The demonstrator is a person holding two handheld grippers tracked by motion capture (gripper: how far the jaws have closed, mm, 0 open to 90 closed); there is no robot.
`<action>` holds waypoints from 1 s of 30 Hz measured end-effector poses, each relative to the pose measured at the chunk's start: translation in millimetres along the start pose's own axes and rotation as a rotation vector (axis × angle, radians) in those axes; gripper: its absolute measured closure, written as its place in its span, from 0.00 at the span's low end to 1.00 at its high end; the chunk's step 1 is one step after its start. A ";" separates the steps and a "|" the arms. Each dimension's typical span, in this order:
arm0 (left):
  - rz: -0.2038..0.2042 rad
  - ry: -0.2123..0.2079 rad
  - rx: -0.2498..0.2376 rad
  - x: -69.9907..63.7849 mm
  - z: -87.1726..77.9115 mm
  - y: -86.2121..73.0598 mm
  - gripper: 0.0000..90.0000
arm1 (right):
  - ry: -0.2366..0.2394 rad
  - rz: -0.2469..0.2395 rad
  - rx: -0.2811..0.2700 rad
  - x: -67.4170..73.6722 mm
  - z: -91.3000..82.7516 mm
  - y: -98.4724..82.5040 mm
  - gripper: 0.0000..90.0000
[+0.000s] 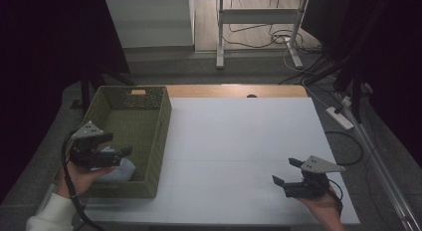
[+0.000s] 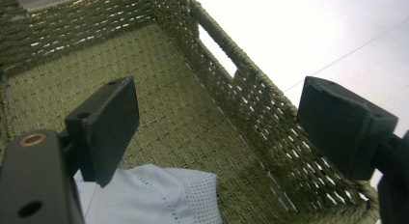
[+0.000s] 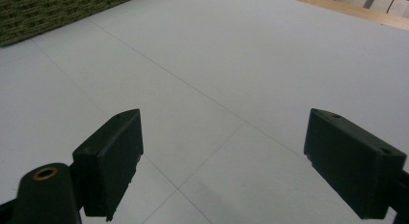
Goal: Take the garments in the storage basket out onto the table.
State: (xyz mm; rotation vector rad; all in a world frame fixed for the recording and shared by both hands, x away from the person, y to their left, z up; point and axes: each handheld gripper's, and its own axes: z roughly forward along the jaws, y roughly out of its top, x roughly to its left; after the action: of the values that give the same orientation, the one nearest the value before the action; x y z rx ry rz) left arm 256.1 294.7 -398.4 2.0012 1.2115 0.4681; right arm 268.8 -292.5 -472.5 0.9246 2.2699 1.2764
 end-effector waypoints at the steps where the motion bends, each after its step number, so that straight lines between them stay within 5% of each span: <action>1: 0.001 0.000 0.003 1.4 -0.3 -0.3 0.17 | 0.002 0.001 -0.004 0.3 0.0 0.4 0.16; 12: -0.007 -0.010 0.055 14.5 3.7 -5.5 0.17 | 0.004 0.000 0.001 0.8 1.1 0.2 0.16; 30: -0.018 0.056 0.178 38.7 16.1 -6.0 0.17 | 0.007 -0.002 0.019 0.9 2.6 -0.6 0.16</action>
State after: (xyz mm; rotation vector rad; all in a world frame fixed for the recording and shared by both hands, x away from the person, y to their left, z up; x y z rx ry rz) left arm 281.6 323.5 -416.0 2.1369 1.3451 0.4232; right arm 269.5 -290.5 -474.3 0.9255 2.2911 1.2616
